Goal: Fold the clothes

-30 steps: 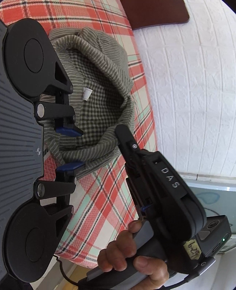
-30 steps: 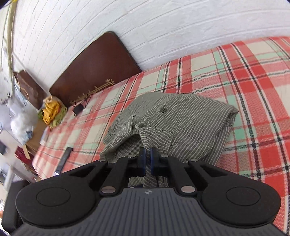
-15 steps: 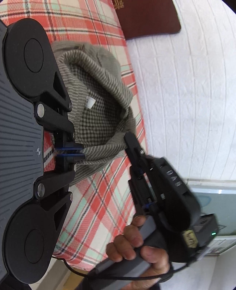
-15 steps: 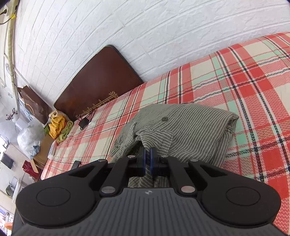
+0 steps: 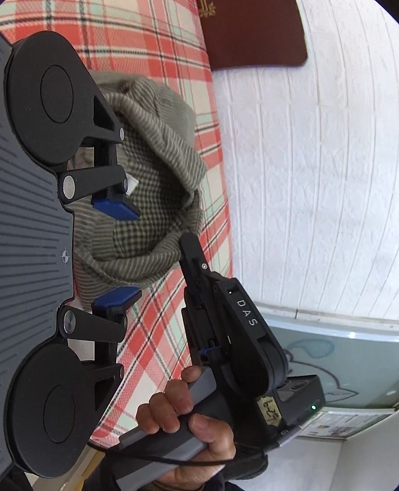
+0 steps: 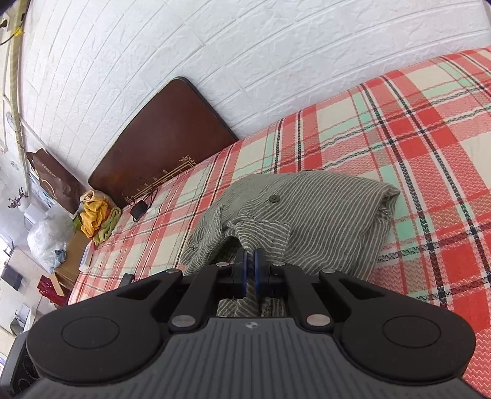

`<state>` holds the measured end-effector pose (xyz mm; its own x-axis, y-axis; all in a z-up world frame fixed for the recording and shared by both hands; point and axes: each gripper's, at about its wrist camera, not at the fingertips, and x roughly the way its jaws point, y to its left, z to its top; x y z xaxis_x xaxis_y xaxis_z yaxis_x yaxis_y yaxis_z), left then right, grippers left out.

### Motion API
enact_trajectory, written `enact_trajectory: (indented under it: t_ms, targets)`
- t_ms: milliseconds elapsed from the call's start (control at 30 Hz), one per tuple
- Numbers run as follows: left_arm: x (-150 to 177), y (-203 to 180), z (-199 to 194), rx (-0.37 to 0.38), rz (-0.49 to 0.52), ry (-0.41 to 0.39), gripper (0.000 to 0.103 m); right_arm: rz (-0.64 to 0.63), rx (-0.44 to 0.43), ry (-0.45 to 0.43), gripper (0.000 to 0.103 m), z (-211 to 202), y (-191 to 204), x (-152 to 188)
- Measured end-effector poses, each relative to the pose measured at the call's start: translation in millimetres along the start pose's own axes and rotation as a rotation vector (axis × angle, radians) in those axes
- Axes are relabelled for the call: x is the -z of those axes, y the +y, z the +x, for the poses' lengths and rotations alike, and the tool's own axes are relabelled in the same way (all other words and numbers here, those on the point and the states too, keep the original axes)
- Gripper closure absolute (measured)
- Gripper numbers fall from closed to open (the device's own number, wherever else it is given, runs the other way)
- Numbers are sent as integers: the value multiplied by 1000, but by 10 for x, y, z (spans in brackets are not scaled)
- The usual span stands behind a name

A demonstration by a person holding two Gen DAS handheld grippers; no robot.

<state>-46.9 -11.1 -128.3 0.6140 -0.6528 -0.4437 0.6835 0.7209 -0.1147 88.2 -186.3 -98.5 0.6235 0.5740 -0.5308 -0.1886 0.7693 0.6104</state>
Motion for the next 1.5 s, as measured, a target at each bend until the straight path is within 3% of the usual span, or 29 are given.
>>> enact_trajectory:
  t_ms: [267,433,533,600,633,967,1367,1500]
  targets:
    - [50,143,308,104,-167,66,41,-4,-15,2,98,-3,5,-1]
    - [15,282,170,146,-256,5,41,2,-13,11,98,11,-47,2]
    - [7,434,115,111,-308,-9,42,15,-16,12,98,-2,-81,8]
    - [24,465,178,83,-305,27,58,21,-21,12,98,-4,-84,13]
    - [33,464,209,80,-303,41,59,19,-22,12,98,0,-78,15]
    - [74,444,212,130,-304,39,58,18,-18,20,98,13,-77,20]
    - [112,443,100,139,-325,20,55,23,-13,25,98,23,-76,33]
    - [111,447,65,151,-328,11,48,23,-11,26,98,23,-77,35]
